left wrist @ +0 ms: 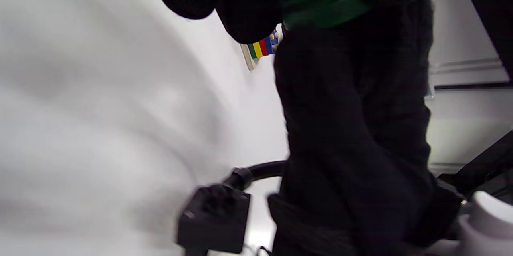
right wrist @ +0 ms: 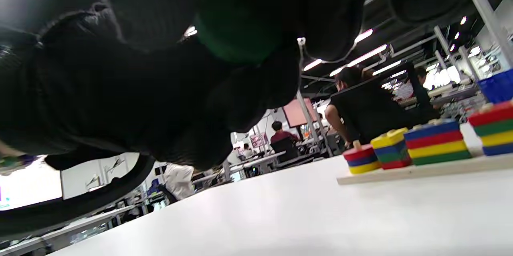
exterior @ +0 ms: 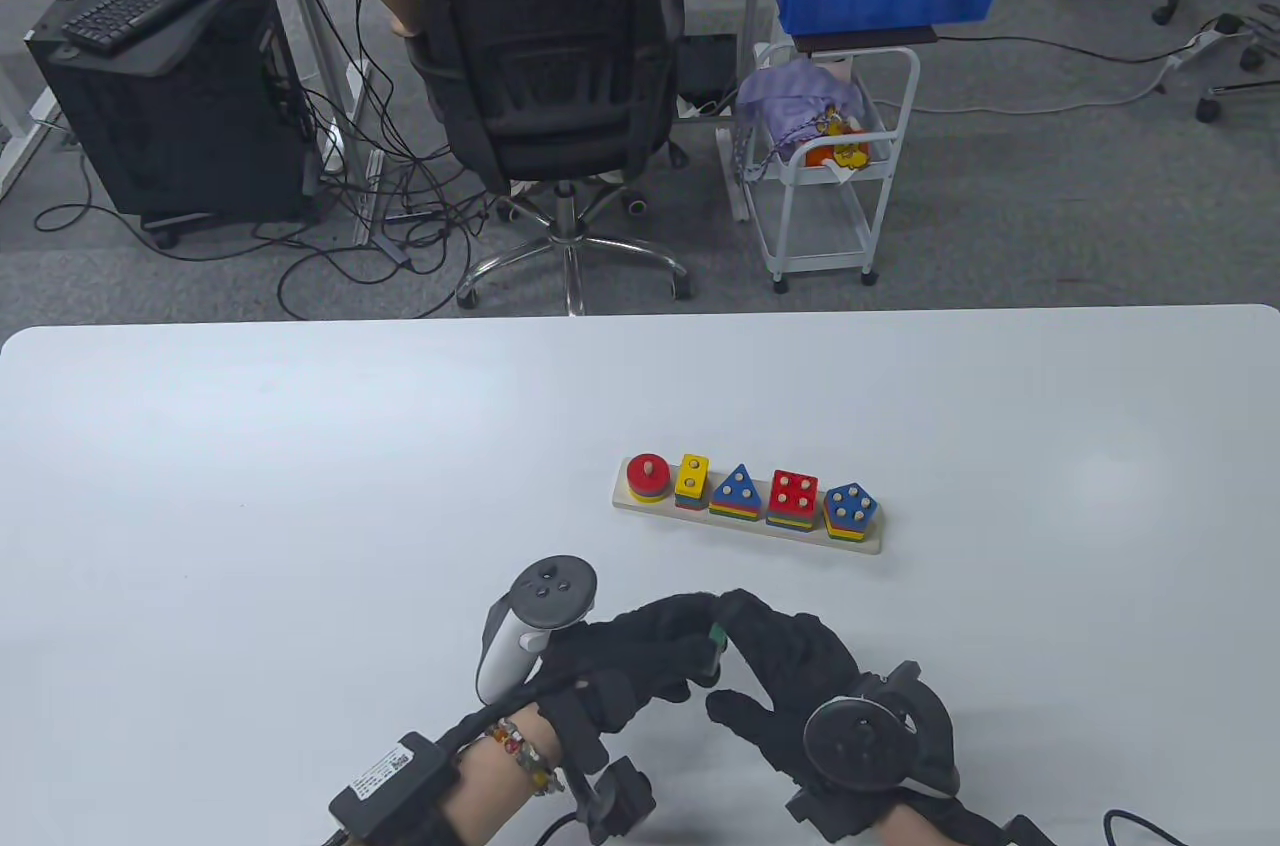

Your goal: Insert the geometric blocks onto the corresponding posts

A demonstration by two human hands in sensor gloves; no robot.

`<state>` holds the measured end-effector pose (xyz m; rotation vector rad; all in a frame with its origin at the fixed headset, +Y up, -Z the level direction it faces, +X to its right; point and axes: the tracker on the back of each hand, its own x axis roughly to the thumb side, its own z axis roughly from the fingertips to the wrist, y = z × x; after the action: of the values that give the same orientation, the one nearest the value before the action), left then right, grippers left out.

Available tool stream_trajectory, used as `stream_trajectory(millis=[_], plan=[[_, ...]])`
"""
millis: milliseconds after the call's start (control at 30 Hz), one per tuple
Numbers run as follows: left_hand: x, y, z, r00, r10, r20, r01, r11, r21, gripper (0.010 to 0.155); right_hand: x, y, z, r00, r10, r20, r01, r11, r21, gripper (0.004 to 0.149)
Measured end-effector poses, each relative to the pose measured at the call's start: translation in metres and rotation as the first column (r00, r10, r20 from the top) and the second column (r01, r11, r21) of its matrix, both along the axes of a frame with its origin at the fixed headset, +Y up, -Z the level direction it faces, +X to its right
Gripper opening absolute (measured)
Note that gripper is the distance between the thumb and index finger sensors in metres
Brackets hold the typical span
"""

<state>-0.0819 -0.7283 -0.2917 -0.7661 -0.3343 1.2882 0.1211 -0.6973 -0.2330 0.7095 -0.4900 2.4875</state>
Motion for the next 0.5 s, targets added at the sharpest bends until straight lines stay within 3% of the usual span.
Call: stream_trajectory(millis=[67,267,400,433,500], plan=[[0.004,-0.001,0.003,0.999,0.035,0.004,-0.035,0.999,-0.010,0.069,0.003,0.002,0.001,0.999,-0.027,0.032,0.026,0.999,0.041,0.069],[0.005,0.001,0.005,0.999,0.037,0.035,-0.038,0.999,0.011,0.069,0.006,0.004,-0.001,0.997,-0.078,0.008,0.078,0.997,0.021,0.067],[-0.006,0.011,0.006,0.989,-0.143,0.044,0.130,0.964,0.230,0.072,0.010,0.006,-0.005,0.996,-0.080,0.028,0.080,0.997,0.021,0.067],[-0.016,0.015,0.006,0.967,-0.254,-0.004,0.242,0.915,0.322,0.072,0.013,0.005,-0.008,0.998,-0.054,0.044,0.053,0.999,0.011,0.067],[-0.033,0.019,0.005,0.922,-0.381,-0.070,0.377,0.838,0.394,0.071,0.017,0.003,-0.012,0.998,-0.033,0.057,0.033,0.999,0.004,0.067]])
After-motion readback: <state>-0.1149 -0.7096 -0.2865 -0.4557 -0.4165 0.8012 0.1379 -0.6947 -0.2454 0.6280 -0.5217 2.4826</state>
